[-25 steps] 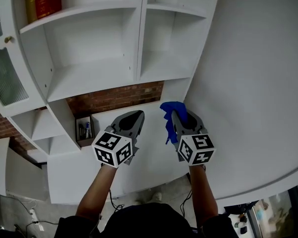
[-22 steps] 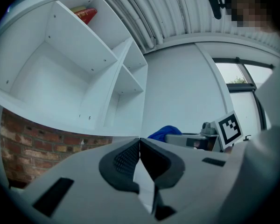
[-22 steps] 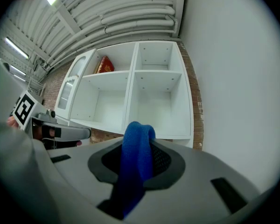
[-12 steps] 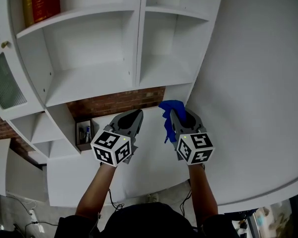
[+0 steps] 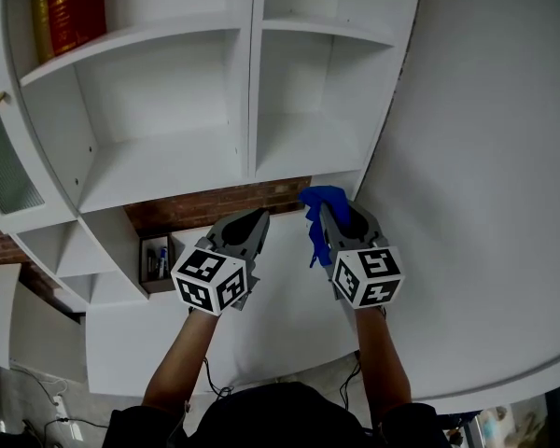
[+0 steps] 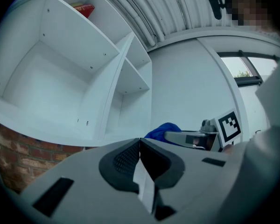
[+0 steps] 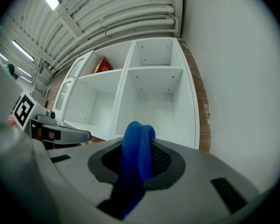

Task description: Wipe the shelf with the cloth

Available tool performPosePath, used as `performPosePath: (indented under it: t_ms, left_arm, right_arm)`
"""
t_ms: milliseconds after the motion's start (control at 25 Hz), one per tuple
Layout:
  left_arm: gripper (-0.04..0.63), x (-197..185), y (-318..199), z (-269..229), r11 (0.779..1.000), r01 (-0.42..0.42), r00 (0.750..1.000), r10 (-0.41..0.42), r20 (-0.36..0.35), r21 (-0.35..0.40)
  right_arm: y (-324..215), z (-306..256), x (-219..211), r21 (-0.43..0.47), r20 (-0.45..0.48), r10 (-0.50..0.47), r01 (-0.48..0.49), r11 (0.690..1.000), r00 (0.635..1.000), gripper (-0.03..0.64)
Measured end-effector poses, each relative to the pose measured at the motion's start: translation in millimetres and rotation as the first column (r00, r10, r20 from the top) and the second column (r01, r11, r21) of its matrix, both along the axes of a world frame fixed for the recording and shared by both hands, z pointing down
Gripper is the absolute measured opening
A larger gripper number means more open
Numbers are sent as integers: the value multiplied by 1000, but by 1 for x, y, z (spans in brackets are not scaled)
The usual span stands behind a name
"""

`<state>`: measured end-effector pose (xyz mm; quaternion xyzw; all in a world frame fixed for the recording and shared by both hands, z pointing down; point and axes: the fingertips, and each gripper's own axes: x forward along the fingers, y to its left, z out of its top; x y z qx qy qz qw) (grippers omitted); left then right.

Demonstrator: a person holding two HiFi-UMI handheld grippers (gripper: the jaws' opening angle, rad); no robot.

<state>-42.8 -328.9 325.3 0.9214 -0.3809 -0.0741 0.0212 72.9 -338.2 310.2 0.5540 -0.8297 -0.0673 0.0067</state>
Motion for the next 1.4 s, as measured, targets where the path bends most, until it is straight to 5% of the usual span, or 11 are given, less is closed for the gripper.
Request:
performPosePath:
  t_ms: [1400]
  left_arm:
    - [17, 55, -82, 0, 998, 58, 998, -58, -9, 2]
  right_arm:
    - [-125, -24, 72, 51, -113, 43, -38, 998, 993, 98]
